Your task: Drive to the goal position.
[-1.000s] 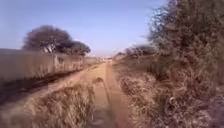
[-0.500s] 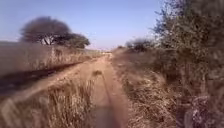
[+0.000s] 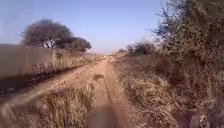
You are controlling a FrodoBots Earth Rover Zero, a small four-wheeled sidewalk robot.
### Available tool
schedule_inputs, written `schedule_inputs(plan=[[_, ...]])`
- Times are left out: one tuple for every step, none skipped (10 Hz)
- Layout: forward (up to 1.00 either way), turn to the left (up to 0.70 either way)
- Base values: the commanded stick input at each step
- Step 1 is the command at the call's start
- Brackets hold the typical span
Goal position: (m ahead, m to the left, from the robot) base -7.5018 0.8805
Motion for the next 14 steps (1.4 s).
schedule_inputs(plan=[[0.70,0.00],[0.70,0.00],[0.70,0.00],[0.70,0.00],[0.70,0.00],[0.70,0.00],[0.70,0.00],[0.70,0.00],[0.70,0.00],[0.70,0.00],[0.70,0.00],[0.70,0.00],[0.70,0.00],[0.70,0.00]])
